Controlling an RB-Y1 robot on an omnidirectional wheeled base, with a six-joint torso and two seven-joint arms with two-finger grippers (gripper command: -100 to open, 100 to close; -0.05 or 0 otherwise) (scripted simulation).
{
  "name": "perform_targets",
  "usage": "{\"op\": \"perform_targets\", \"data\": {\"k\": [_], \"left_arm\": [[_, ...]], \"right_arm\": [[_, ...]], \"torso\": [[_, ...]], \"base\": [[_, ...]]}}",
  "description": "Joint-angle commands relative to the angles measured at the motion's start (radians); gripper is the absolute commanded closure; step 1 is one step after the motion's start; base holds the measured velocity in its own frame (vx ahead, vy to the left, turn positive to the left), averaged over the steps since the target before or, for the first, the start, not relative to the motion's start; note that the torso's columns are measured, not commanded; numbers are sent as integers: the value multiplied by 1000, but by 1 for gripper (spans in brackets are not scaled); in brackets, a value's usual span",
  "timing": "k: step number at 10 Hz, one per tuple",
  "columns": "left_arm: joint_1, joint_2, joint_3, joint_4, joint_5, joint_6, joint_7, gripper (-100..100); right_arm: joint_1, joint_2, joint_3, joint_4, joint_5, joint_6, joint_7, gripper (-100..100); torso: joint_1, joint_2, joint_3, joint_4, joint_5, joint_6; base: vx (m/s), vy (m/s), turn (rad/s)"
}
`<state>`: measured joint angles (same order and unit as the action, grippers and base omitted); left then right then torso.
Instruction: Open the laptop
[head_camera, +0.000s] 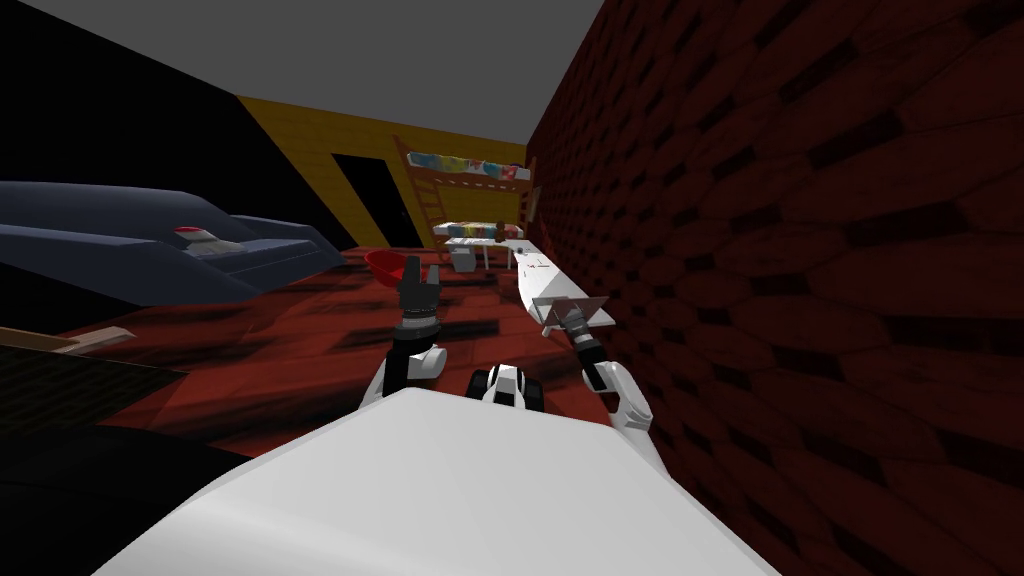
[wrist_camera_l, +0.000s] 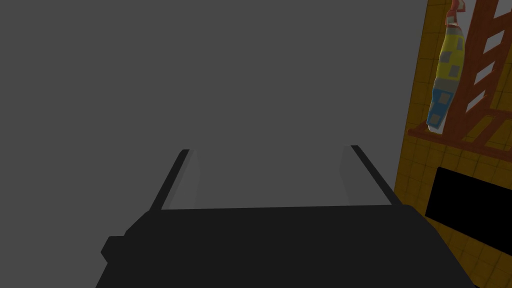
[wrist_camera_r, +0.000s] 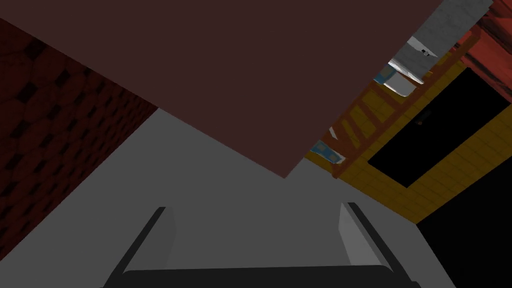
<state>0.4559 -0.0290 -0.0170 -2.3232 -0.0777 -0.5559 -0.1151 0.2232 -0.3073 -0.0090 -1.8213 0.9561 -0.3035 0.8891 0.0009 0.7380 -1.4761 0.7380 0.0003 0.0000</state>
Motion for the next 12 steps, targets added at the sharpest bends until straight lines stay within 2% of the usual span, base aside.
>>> {"op": "perform_targets", "data": {"k": [1, 5, 6, 7, 8, 9, 10, 11, 12], "left_arm": [[0, 0, 0, 0, 0, 0, 0, 0], [0, 0, 0, 0, 0, 0, 0, 0], [0, 0, 0, 0, 0, 0, 0, 0], [0, 0, 0, 0, 0, 0, 0, 0], [0, 0, 0, 0, 0, 0, 0, 0], [0, 0, 0, 0, 0, 0, 0, 0], [0, 0, 0, 0, 0, 0, 0, 0], [0, 0, 0, 0, 0, 0, 0, 0], [0, 0, 0, 0, 0, 0, 0, 0]], "right_arm": [[-16, -24, -6, 34, 57, 18, 69, -100], [-34, -56, -10, 67, 122, 41, 142, -100], [-31, -50, -8, 60, 111, 37, 127, -100], [-39, -81, -13, 61, 108, 52, 107, -100], [-38, -68, -8, 61, 112, 47, 119, -100], [-39, -70, -8, 61, 111, 50, 115, 100], [-32, -120, -10, 79, 95, 55, 66, 100], [-32, -149, -10, 79, 95, 55, 59, 100], [-22, -181, -9, 99, 78, 59, 21, 100]], "torso": [[-1, 0, 0, 0, 0, 0], [-2, 1, 1, 0, -1, 0], [0, 0, 0, 0, 0, 0], [-2, 1, 0, 0, 0, 0], [-2, -2, -1, 0, -1, 0], [-2, 0, 0, 0, -1, 0], [-2, 1, 1, -2, -2, -1], [0, -5, -2, -6, -3, -3], [0, -8, -4, -7, -3, -2]], "base": [[35, 102, 12], [27, 64, 11], [12, 33, 1], [49, 32, 53], [32, 18, 14], [9, 0, -12], [26, 47, 107], [19, 73, 56], [19, 102, 93]]}}
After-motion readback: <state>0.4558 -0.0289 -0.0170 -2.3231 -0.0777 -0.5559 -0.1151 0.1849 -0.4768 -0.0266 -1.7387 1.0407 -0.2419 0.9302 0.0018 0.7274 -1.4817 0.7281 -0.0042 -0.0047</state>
